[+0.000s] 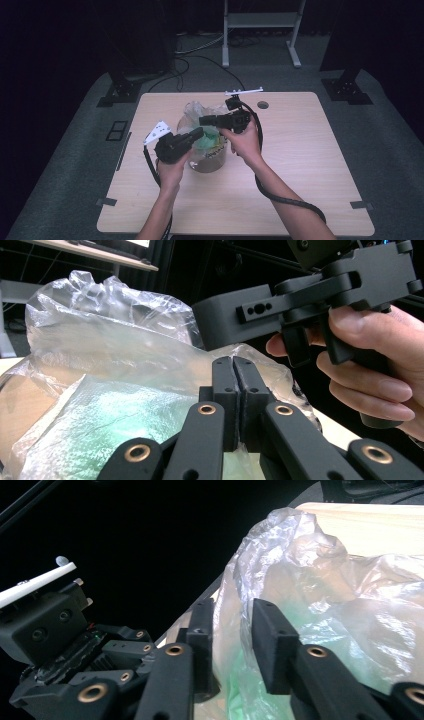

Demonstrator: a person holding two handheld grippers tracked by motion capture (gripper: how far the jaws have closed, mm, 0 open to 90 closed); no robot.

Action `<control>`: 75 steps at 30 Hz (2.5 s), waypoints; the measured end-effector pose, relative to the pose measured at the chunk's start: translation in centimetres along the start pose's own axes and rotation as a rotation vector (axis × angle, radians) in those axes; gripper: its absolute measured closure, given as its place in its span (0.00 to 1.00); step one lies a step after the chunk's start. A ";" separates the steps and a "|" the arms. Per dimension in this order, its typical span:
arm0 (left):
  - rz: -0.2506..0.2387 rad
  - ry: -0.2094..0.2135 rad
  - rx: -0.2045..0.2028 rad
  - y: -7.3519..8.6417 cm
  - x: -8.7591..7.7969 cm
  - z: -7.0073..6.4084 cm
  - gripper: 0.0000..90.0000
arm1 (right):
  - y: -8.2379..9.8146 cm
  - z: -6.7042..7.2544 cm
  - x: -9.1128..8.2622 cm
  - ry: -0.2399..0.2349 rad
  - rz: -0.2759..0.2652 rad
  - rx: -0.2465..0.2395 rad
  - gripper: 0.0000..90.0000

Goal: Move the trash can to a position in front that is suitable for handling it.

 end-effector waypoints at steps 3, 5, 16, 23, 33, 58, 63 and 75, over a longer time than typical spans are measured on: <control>0.003 0.003 0.001 0.1 0.1 -0.1 0.99 | -0.1 0.2 0.2 -0.002 0.004 -0.002 0.73; 0.005 0.004 0.000 0.1 0.2 -0.2 0.99 | 0.0 0.3 0.5 0.018 0.022 -0.017 0.72; 0.018 0.016 0.015 0.0 0.1 -0.4 0.98 | 0.0 0.1 1.7 0.104 0.072 -0.038 0.90; 0.013 0.034 -0.008 -0.3 -0.1 -0.3 0.80 | 0.1 -0.9 1.4 0.110 0.055 -0.008 0.99; -0.021 0.026 -0.082 -1.3 -1.2 0.8 0.53 | 0.5 -2.3 0.7 0.074 0.033 0.044 1.00; -0.046 -0.021 -0.199 -2.2 -3.0 3.8 0.19 | -0.2 -4.0 -2.8 -0.020 -0.050 0.110 1.00; -0.053 -0.020 -0.200 -2.4 -3.2 3.8 0.16 | -1.1 -3.9 -3.9 -0.027 -0.078 0.108 1.00; -0.064 -0.006 -0.189 -2.9 -3.5 3.2 0.14 | -2.9 -3.8 -6.6 -0.023 -0.140 0.104 1.00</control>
Point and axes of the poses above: each handheld gripper's, and its own axes: x roughly forward along the jaws, y roughly out of its underside, z roughly to its left, the point moved 8 cm from there along x, roughly forward along the jaws, and after that the axes turned 5 degrees about -x, right-handed, at the moved point
